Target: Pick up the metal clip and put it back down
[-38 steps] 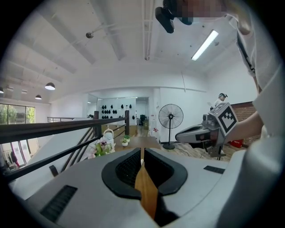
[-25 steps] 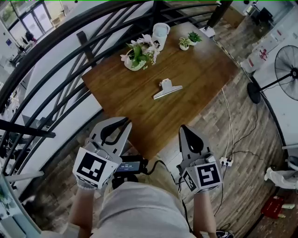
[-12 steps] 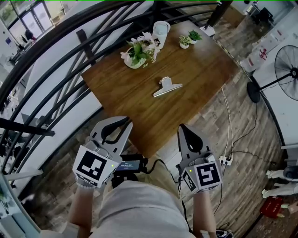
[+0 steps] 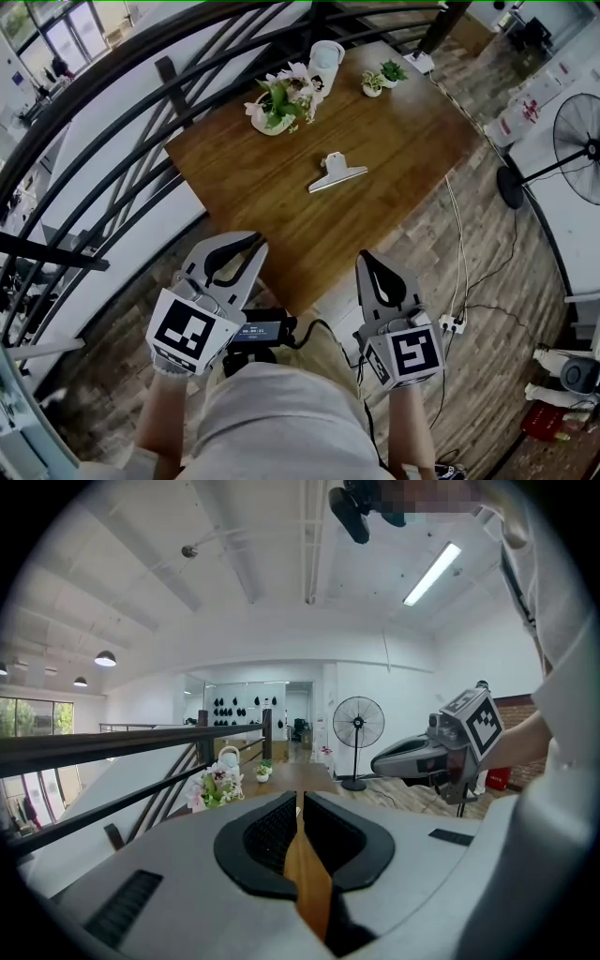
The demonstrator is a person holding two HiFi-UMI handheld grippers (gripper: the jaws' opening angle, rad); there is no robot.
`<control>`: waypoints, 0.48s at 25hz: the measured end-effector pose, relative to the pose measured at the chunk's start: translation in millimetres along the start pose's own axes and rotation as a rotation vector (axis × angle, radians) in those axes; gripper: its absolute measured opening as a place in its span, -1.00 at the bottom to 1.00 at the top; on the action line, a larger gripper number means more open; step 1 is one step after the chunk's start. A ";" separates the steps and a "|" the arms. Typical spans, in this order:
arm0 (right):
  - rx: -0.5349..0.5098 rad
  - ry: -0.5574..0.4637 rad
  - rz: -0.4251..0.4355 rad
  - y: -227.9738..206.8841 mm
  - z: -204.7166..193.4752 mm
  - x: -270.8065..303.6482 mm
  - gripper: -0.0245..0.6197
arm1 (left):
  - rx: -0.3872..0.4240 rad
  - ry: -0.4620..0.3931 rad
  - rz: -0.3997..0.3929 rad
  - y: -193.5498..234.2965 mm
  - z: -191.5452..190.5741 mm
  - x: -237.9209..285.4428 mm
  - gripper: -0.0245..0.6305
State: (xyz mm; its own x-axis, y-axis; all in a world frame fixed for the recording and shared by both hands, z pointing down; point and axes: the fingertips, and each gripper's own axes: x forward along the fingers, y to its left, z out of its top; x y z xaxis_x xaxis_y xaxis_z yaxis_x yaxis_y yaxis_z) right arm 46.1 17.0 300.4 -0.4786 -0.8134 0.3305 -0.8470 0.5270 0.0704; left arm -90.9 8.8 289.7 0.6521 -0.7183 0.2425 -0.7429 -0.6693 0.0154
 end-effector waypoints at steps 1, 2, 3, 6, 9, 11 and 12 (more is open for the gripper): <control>0.002 0.001 -0.002 -0.4 -0.4 -1.1 -0.92 | -0.001 0.003 -0.002 -1.3 0.2 -0.1 -0.84; 0.003 0.002 -0.004 -0.7 -0.6 -2.2 -0.91 | -0.001 0.005 -0.003 -2.5 0.3 -0.3 -0.84; 0.003 0.003 -0.006 -1.0 -0.8 -3.2 -0.91 | -0.001 0.006 -0.004 -3.4 0.3 -0.2 -0.84; 0.007 0.005 -0.007 -2.0 -2.5 -4.0 -0.91 | 0.003 0.006 -0.007 -5.2 -0.9 1.9 -0.84; 0.016 0.007 -0.008 -2.9 -5.0 -5.2 -0.91 | 0.004 0.005 -0.008 -6.9 -1.9 4.0 -0.84; 0.025 0.009 -0.010 -3.8 -6.6 -7.4 -0.91 | 0.000 0.003 -0.010 -9.3 -0.3 4.8 -0.84; 0.031 0.009 -0.012 -4.4 -7.4 -8.7 -0.91 | -0.003 0.000 -0.011 -10.5 0.6 5.3 -0.84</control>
State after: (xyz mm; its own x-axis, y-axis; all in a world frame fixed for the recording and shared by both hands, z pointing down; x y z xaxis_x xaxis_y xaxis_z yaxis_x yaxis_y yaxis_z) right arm 55.7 23.6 304.2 -0.4667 -0.8172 0.3381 -0.8593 0.5095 0.0452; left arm -79.6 11.8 290.2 0.6599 -0.7111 0.2427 -0.7363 -0.6763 0.0204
